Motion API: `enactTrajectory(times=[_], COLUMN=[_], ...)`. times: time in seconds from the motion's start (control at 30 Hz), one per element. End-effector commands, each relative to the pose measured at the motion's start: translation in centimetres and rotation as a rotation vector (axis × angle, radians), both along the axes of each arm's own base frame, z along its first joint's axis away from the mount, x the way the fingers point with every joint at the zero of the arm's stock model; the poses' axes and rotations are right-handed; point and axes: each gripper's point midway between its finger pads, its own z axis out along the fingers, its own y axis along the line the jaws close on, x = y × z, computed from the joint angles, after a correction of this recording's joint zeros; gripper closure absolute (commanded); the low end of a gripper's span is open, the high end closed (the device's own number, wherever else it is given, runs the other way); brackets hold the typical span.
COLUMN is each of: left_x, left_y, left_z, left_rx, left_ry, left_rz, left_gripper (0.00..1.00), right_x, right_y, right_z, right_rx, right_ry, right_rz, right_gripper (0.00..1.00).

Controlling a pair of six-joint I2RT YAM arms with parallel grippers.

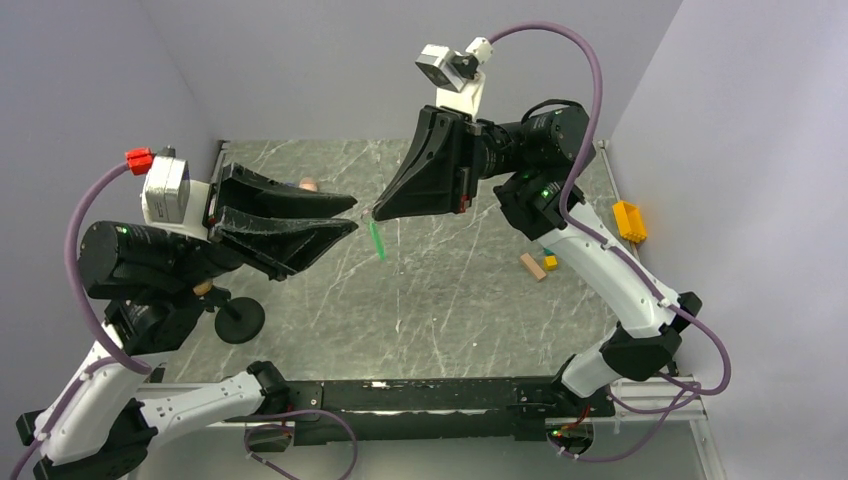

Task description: Remove the keys from the keyring

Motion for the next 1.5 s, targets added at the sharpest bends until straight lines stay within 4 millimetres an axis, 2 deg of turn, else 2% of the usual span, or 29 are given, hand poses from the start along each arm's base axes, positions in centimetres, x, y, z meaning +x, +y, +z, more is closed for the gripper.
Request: enactTrajectory(times=[0.0, 0.13, 0.4, 0.57, 1.1, 1.47], left_x=[0.4, 0.9, 1.1, 1.1, 1.0, 1.2], left_y=[0.2, 0.4, -0.1, -0.2, -1.2, -1.7], left_z=[0.5, 0.1, -1.6, -2.1, -1.5, -1.3], left_rx=[0.054, 0.112, 0.204, 0.210, 0.196, 0.200], left_ry=[0.027, 0.058, 0.108, 0.114, 0.114, 0.111], left_rz=[0.040, 0.073, 0.070, 0.062, 0.012, 0.003], left_gripper=[0.63, 0.59, 0.62, 0.61, 0.64, 0.73], right_x=[-0.4, -0.1, -0.4, -0.3, 0.1, 0.2], right_y=[-0.8, -1.0, -1.3, -1.3, -1.1, -1.0], right_z=[0.6, 0.0, -0.1, -0.1, -0.5, -0.8], right_rx=[0.000, -0.037, -0.036, -0.039, -0.056, -0.068], right_ry=[-0.068, -0.063, -0.055, -0.049, -0.049, -0.057], right_rz=[-0.059, -0.092, -0.109, -0.115, -0.138, -0.154], right_gripper=[1.00, 1.00, 1.00, 1.00, 1.00, 1.00])
